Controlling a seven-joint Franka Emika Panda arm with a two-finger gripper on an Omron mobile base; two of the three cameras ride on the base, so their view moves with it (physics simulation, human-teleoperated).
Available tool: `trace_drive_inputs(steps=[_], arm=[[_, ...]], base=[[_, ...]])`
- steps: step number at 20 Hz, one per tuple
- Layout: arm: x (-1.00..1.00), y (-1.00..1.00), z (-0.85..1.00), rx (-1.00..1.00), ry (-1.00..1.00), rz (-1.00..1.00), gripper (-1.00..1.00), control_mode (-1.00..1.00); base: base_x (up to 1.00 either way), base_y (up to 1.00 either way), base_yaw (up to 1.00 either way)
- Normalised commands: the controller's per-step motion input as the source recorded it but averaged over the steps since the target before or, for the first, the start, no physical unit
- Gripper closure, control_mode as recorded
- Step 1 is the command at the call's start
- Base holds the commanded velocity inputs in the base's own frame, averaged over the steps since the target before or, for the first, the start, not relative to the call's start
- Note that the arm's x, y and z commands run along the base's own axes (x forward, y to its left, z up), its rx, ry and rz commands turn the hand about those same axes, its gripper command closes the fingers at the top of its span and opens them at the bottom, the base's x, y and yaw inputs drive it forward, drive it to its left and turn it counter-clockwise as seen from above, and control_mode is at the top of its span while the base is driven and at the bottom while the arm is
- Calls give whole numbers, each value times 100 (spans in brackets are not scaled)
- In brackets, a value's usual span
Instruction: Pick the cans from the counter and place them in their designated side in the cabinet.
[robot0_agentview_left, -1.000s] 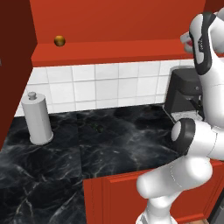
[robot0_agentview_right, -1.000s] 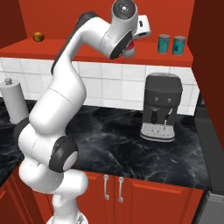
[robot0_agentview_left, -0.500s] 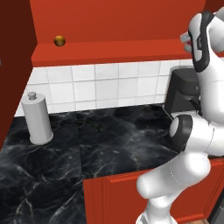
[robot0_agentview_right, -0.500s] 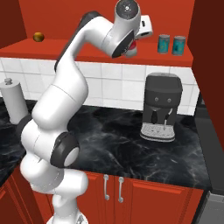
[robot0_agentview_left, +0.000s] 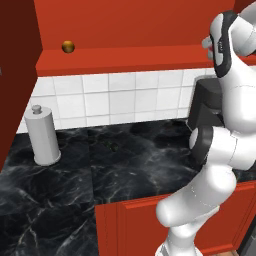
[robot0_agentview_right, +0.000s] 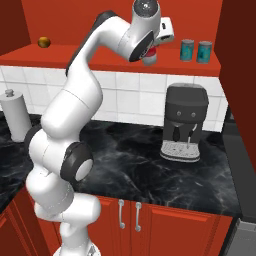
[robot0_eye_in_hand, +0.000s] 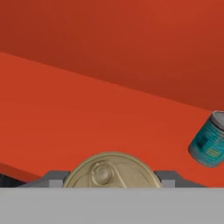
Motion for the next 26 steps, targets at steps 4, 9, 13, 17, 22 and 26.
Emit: trace_drive_inputs(steps=[4,9,13,17,22,26], arm=[[17,-7,0,0,6,0,100,-100],[18,-8,0,0,6,0,100,-100],[21,-9,1,0,6,0,100,-100],[22,-11,3,0,7,0,100,-100],[18,-16,6,0,7,0,100,-100],[17,-17,6,0,6,0,100,-100]], base=[[0,0,0],[0,0,0],[0,0,0],[0,0,0],[0,0,0],[0,0,0]])
